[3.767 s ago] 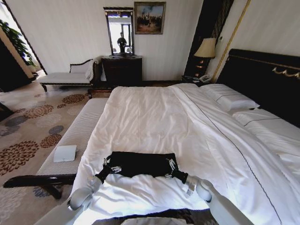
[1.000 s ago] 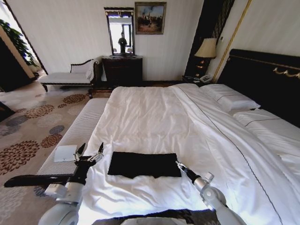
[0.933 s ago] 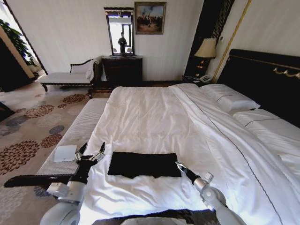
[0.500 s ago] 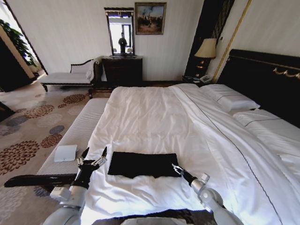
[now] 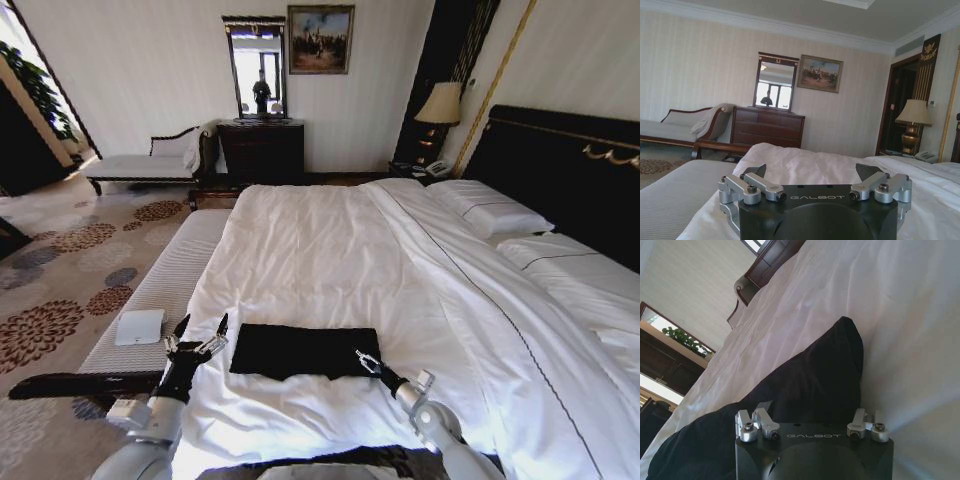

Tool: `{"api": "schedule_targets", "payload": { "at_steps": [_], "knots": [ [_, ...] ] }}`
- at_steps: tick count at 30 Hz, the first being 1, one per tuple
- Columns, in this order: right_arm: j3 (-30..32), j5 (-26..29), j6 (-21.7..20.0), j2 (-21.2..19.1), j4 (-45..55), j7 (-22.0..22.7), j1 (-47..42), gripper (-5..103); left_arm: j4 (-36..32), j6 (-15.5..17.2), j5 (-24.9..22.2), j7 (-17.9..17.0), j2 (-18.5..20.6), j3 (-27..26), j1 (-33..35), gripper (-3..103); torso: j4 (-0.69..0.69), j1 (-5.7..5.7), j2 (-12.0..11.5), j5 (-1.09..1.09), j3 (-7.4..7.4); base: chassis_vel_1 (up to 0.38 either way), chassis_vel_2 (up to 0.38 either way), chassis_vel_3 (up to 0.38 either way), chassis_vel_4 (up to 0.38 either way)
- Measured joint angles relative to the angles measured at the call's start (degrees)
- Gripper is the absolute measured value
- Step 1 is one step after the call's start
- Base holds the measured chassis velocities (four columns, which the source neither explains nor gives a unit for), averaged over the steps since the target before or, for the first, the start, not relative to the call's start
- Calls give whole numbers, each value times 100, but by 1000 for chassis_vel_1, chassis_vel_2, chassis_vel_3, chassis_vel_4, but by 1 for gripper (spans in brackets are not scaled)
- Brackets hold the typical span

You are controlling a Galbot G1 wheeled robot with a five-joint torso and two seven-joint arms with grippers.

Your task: Fold the clothes on the bed.

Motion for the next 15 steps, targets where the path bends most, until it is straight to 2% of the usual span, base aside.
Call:
{"api": "schedule_targets", "payload": {
  "at_steps": [2,4,5,8,11,13,15],
  "knots": [
    [0,2,9,14,0,31,-1,63,1,-1,0,1,0,0,0,100,0,0,0,0,0,0,0,0,0],
    [3,2,21,34,2,47,-10,63,2,-2,0,1,0,0,0,100,0,0,0,0,0,0,0,0,0],
    [6,0,32,63,2,61,-18,52,2,-2,0,2,0,0,0,100,0,0,0,0,0,0,0,0,0],
    [11,-9,51,139,-5,92,-22,47,3,-3,0,3,0,0,0,100,0,0,0,0,0,0,0,0,0],
    [-6,-59,89,250,-13,134,-21,30,4,-4,0,4,0,0,0,100,0,0,0,1,0,0,0,0,0],
    [-13,-94,111,263,-13,138,-25,30,4,-5,1,4,0,-1,0,100,1,0,0,0,0,0,0,0,0],
    [-17,-127,139,266,-3,140,-44,20,5,-5,0,4,0,-1,0,100,1,0,0,0,0,0,0,0,0]
  ]
}}
